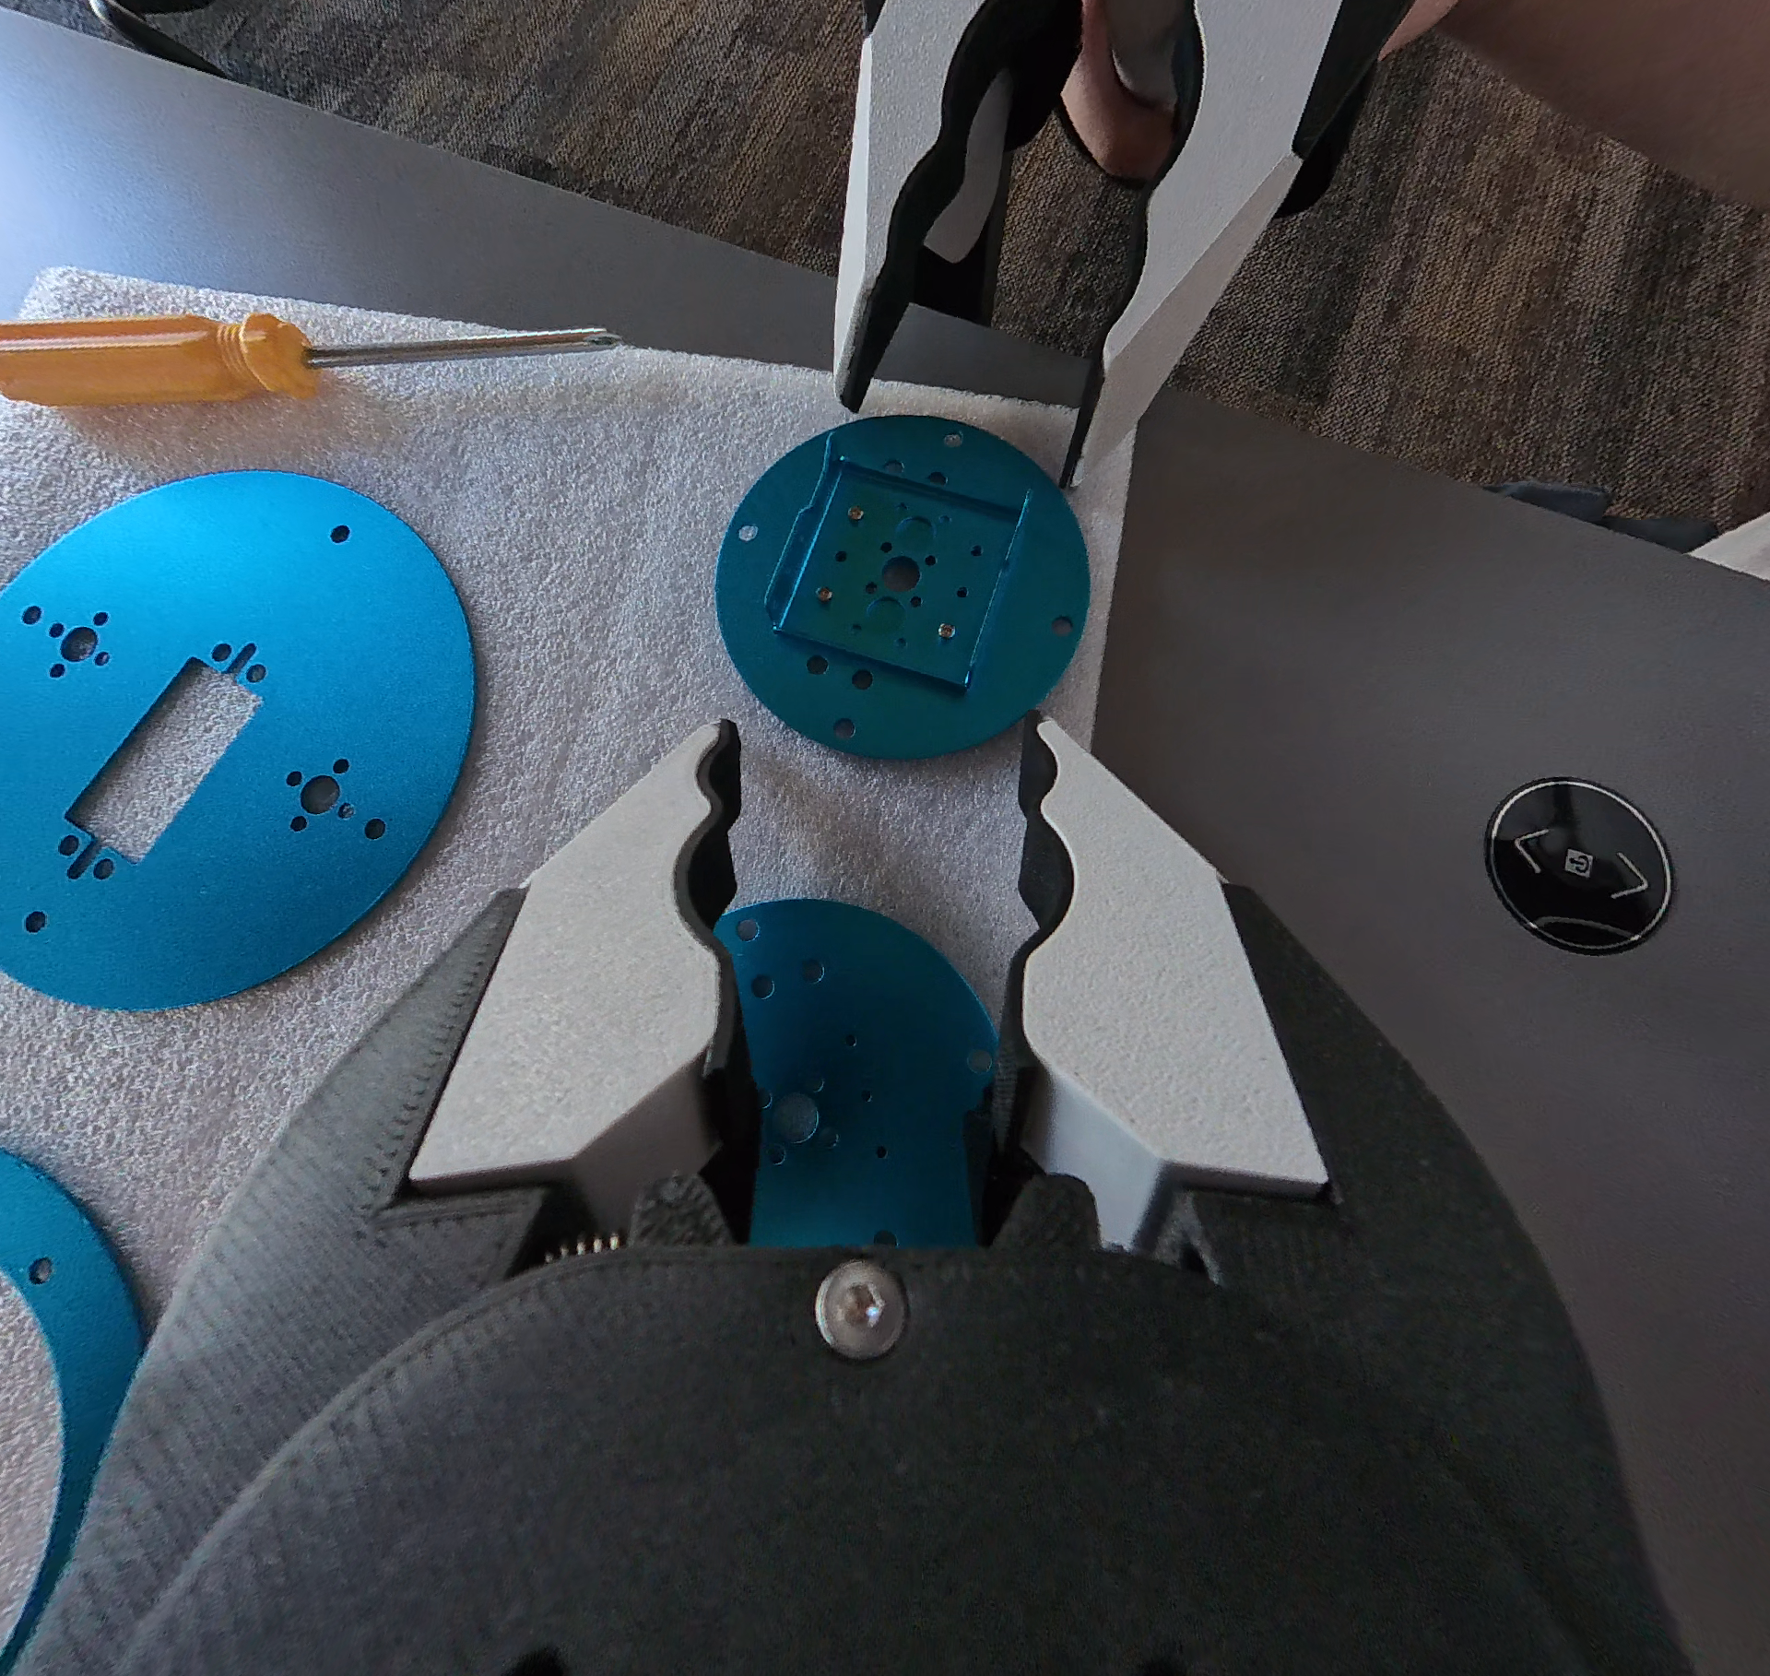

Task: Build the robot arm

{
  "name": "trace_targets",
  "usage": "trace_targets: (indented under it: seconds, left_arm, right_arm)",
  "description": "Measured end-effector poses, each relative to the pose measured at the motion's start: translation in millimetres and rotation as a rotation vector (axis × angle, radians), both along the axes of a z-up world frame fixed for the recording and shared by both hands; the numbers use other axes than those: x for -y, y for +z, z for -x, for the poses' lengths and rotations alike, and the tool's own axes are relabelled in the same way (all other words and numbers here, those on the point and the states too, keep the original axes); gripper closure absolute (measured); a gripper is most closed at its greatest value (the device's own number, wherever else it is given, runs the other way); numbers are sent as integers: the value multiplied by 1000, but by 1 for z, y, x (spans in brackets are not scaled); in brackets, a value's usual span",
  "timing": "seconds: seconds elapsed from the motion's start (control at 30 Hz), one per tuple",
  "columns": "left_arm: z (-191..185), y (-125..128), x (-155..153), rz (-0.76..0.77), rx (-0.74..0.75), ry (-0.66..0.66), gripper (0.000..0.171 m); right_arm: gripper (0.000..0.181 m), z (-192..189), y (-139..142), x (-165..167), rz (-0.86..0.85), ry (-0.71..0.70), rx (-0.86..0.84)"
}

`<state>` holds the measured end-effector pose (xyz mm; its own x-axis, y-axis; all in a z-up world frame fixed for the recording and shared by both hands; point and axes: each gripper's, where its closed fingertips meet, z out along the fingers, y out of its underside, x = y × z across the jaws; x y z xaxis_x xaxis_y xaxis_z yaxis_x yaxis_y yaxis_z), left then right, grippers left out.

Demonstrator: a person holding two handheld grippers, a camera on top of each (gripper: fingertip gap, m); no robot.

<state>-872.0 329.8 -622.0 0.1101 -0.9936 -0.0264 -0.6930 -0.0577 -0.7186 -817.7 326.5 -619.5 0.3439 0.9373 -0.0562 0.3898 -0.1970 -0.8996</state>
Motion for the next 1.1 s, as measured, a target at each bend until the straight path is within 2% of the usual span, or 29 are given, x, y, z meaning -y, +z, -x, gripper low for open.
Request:
trace_targets:
  seconds: [0.57, 0.8, 0.9, 1.1]
  left_arm:
    - [0, 1, 0, 4, 9, 0, 112]
    - [6, 24, -1, 65, 125, 48, 111]
    - [8, 16, -5, 23, 86, 57, 111]
    - [2, 2, -5, -77, 9, 32, 110]
  right_arm:
    - [131, 0, 0, 0, 3, -4, -10]
    - [129, -7, 13, -1, -14, -29, -48]
    - [129, -6, 15, -1, -25, -32, -44]
    - [129, 1, 2, 1, -22, -22, 6]
